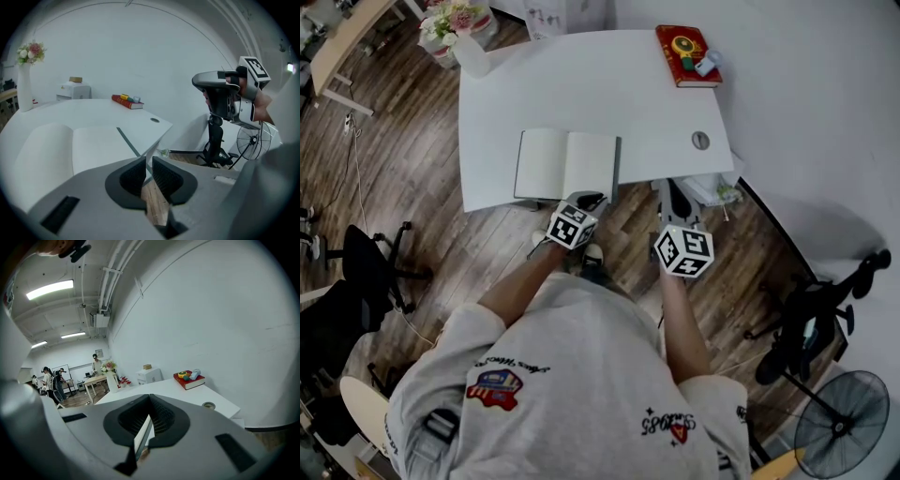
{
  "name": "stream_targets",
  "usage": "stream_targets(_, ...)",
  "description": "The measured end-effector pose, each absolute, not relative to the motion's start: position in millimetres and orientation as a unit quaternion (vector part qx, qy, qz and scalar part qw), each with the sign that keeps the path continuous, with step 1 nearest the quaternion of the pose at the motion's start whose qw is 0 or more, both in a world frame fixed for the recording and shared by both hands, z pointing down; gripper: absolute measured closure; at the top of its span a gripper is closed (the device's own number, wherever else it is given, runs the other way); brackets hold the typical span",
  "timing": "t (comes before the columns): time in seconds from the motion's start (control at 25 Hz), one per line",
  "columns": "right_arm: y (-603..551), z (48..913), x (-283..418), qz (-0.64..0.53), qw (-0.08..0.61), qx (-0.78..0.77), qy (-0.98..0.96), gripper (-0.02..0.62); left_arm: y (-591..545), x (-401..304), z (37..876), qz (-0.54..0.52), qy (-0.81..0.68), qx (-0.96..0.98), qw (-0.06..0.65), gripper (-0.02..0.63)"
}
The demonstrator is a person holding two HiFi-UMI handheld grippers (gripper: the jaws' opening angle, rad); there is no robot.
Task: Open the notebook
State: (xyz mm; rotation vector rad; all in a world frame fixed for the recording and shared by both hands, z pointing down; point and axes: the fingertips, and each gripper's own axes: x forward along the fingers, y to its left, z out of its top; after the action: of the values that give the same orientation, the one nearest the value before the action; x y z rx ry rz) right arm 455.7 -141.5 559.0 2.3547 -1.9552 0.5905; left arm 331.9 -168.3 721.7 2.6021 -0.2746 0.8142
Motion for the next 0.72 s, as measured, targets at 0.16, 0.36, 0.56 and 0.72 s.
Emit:
stream_targets(0.16,-151,556,441,0.185,0.017,0.742,-0.644,0.601,-195,315,700,0.263,-0.136,0.935,0.195,0.572)
stream_targets(0.36,-169,548,421,0.174,0.022,0.721,-0.67,0.601,-227,289,671,0.236,-0.184,0.935,0.192,0.592)
stream_targets(0.56,-186,535,397,0.16,0.026,0.701,-0.694,0.601,-248,261,638,0.207,-0.205,0.94,0.177,0.598)
stream_targets(0.72,-196,523,376,0.145,0.026,0.685,-0.713,0.601,-261,238,609,0.188,-0.233,0.942,0.153,0.6)
